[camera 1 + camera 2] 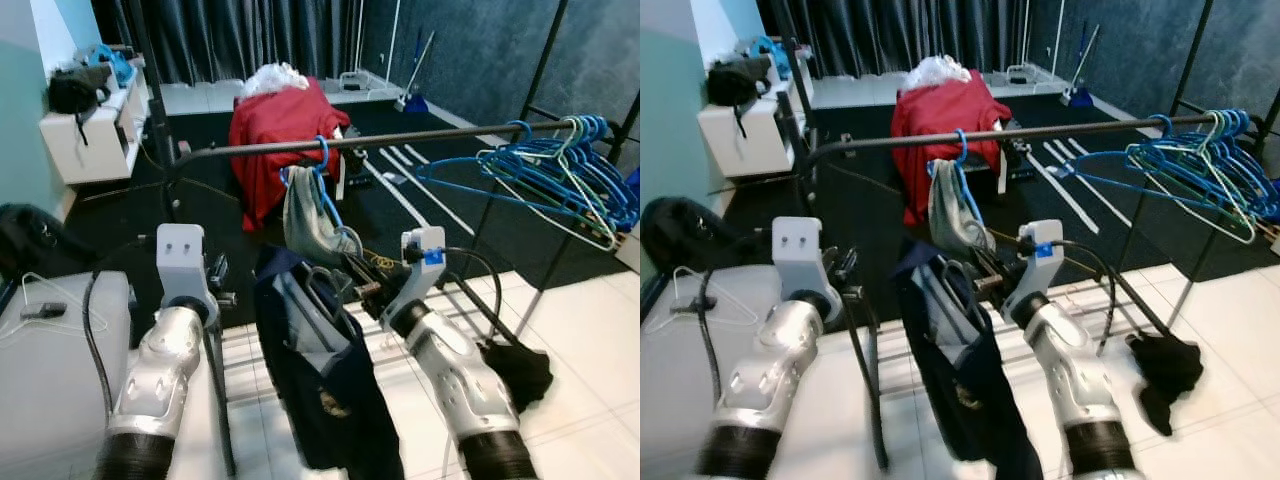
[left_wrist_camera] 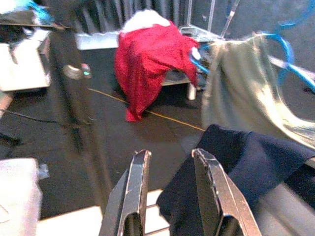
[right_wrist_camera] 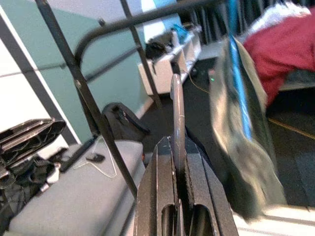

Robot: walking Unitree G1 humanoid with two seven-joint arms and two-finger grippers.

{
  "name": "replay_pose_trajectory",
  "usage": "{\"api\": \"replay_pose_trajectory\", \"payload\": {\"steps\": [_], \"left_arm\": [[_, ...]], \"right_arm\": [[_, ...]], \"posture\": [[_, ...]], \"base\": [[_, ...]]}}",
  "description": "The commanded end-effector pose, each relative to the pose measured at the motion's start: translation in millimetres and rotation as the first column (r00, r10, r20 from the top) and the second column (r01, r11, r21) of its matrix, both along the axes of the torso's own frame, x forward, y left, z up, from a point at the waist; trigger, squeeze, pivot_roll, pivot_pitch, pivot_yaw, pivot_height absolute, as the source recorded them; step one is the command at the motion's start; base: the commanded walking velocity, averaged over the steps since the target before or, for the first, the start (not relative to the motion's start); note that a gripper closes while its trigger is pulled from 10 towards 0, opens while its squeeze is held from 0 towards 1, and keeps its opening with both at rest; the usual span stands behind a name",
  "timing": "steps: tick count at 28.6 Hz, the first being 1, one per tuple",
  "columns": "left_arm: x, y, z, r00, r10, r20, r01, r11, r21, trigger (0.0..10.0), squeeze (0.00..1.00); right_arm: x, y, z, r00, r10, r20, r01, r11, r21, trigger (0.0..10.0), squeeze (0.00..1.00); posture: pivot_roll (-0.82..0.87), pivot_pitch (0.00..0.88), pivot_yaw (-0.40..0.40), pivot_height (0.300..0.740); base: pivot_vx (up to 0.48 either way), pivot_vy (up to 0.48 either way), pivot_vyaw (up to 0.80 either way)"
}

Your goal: Hang hanger

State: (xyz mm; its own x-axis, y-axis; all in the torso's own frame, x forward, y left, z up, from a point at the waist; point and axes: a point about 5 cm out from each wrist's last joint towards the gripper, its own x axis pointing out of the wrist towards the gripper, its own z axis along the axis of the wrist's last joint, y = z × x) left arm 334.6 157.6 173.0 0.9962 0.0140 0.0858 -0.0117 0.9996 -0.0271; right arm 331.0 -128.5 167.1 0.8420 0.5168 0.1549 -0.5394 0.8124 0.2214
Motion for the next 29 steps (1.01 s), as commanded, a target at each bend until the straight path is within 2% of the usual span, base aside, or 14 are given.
{"api": "replay_pose_trajectory", "payload": {"steps": [1, 13, 26, 29], "left_arm": [[-1.9, 8.5, -4.7, 0.999, 0.032, -0.015, -0.032, 0.999, 0.013, 10.0, 0.00], [-2.1, 14.0, -5.3, 0.998, 0.061, -0.014, -0.061, 0.998, 0.018, 10.0, 0.00], [-1.6, 7.2, -7.5, 0.999, 0.030, -0.020, -0.030, 0.999, 0.014, 10.0, 0.00], [-1.4, 5.3, -7.3, 1.000, 0.017, -0.017, -0.017, 1.000, 0.014, 10.0, 0.00]], "right_arm": [[-1.5, 8.4, 9.4, 0.998, 0.034, 0.053, -0.034, 0.999, 0.012, 10.0, 0.00], [-4.8, 9.9, 16.4, 0.991, 0.111, 0.078, -0.112, 0.994, 0.011, 10.0, 0.00], [5.7, -6.1, 39.6, 0.986, -0.043, 0.160, 0.041, 0.999, 0.016, 10.0, 0.00], [8.4, -10.6, 43.6, 0.983, -0.086, 0.162, 0.086, 0.996, 0.009, 10.0, 0.00]], "posture": [[-0.06, 0.018, -0.021, 0.740], [-0.06, 0.030, -0.027, 0.740], [-0.07, 0.033, -0.019, 0.740], [-0.07, 0.033, -0.019, 0.740]], "base": [[0.386, 0.000, 0.00], [0.385, 0.000, 0.00], [0.367, 0.000, 0.00], [0.000, 0.000, 0.00]]}}
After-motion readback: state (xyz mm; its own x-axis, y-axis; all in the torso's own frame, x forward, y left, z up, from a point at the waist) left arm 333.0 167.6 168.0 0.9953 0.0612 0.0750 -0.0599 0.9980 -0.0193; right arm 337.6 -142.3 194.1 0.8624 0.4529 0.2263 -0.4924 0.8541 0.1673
